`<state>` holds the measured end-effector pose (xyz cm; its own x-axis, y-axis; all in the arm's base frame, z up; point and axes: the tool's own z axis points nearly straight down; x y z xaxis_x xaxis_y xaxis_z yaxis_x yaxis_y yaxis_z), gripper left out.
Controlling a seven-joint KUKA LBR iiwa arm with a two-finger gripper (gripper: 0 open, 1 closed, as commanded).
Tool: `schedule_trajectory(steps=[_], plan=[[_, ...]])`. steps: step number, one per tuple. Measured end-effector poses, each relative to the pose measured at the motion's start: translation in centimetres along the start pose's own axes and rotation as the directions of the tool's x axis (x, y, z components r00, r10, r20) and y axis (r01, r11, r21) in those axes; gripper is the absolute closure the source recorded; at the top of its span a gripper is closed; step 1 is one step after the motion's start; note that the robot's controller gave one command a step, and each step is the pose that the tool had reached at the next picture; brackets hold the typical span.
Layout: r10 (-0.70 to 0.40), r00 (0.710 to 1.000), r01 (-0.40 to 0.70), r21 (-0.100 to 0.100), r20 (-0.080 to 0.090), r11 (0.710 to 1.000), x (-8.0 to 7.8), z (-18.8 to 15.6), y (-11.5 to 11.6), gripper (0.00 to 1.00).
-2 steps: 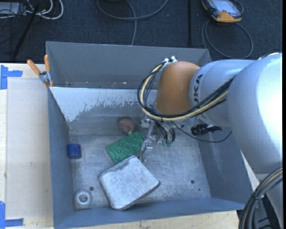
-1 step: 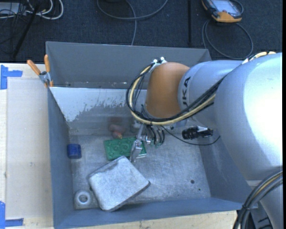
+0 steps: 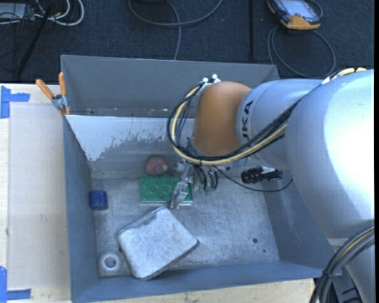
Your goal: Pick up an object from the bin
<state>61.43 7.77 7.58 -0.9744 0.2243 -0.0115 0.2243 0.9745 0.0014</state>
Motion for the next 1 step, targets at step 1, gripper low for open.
schedule_trajectory(steps=[1], plan=[[0.090,0.996,-0.090,-0.001,-0.005,0.996,0.12,-13.36,0.78,1.00]])
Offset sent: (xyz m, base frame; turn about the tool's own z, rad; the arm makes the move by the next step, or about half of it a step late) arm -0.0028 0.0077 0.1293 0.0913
